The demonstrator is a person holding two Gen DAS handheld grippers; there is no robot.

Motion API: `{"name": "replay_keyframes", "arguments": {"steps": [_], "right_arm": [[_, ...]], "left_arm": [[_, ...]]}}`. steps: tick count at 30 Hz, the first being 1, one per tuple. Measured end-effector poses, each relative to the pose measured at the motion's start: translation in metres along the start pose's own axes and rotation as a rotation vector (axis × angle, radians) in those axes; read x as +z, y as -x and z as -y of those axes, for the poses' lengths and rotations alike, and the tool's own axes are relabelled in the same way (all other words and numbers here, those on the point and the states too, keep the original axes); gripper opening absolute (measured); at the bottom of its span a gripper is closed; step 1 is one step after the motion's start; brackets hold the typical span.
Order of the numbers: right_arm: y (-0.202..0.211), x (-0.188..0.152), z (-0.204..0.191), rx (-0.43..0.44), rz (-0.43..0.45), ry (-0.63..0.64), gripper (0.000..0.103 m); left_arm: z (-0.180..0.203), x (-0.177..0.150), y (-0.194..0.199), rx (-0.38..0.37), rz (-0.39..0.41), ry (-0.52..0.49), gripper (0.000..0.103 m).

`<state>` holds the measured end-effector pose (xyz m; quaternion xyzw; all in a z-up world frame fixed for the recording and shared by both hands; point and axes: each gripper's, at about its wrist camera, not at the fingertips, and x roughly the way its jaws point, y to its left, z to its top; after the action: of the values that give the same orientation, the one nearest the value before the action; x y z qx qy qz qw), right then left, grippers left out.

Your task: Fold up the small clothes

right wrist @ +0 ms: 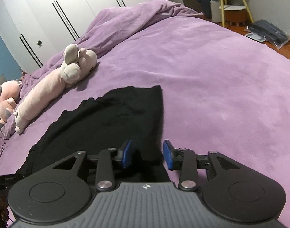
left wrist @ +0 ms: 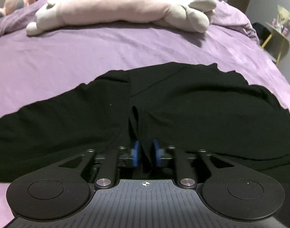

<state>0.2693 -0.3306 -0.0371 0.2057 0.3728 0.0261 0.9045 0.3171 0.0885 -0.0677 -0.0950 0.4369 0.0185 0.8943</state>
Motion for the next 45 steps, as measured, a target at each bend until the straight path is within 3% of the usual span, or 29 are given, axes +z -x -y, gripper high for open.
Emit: {"name": "replay_keyframes", "arguments": {"steps": [2,4,5,6,9,11,16,21,23,26,29,31,33,35,38,40,45], "right_arm": [[-0.010,0.006,-0.001,-0.005,-0.004,-0.001,0.049],[-0.020,0.010,-0.001,-0.018,-0.012,-0.005,0.051],[-0.026,0.012,-0.001,-0.025,-0.017,-0.008,0.051],[-0.031,0.014,-0.002,-0.031,-0.019,-0.008,0.051],[-0.042,0.018,-0.009,-0.042,-0.016,0.031,0.049],[-0.050,0.021,-0.016,-0.050,-0.016,0.079,0.031],[-0.062,0.023,-0.032,-0.105,-0.030,0.205,0.007],[-0.053,0.023,-0.041,-0.190,0.089,0.269,0.005],[-0.059,0.021,-0.040,-0.206,0.078,0.271,0.006],[-0.059,0.020,-0.038,-0.208,0.067,0.268,0.009],[-0.040,0.020,-0.042,-0.192,0.129,0.266,0.014],[-0.032,0.016,-0.047,-0.123,0.126,0.276,0.015],[-0.032,0.012,-0.054,-0.047,0.058,0.276,0.015],[-0.036,0.003,-0.062,0.011,0.002,0.280,0.015],[-0.053,-0.020,-0.074,-0.042,-0.083,0.365,0.015],[-0.051,-0.029,-0.075,-0.056,-0.053,0.414,0.013],[-0.044,-0.024,-0.064,-0.133,-0.042,0.434,0.009]], "left_arm": [[-0.006,0.002,-0.004,-0.035,0.000,0.038,0.033],[-0.010,0.005,-0.007,-0.050,-0.008,0.074,0.031],[-0.012,0.007,-0.009,-0.053,-0.003,0.088,0.015],[-0.013,0.010,-0.009,-0.047,0.002,0.094,0.007],[-0.015,0.018,-0.005,-0.035,0.026,0.103,0.006],[-0.012,0.022,0.001,-0.027,0.060,0.076,0.006],[-0.003,0.032,0.015,-0.006,0.148,0.008,0.006],[0.002,0.035,0.018,0.047,0.213,-0.044,0.006],[0.001,0.032,0.008,0.066,0.167,-0.062,0.006],[-0.003,0.024,-0.008,0.121,0.075,-0.068,0.007],[-0.016,0.021,-0.002,0.149,0.085,-0.024,0.013],[-0.025,0.020,0.006,0.130,0.090,0.021,0.016],[-0.029,0.017,0.015,0.083,0.095,0.062,0.017],[-0.026,0.010,0.020,0.031,0.093,0.073,0.027],[-0.016,0.000,0.014,-0.006,0.033,0.047,0.033],[-0.013,-0.003,0.005,0.014,-0.004,0.036,0.037],[-0.016,-0.006,0.005,0.017,-0.007,0.048,0.041]]}}
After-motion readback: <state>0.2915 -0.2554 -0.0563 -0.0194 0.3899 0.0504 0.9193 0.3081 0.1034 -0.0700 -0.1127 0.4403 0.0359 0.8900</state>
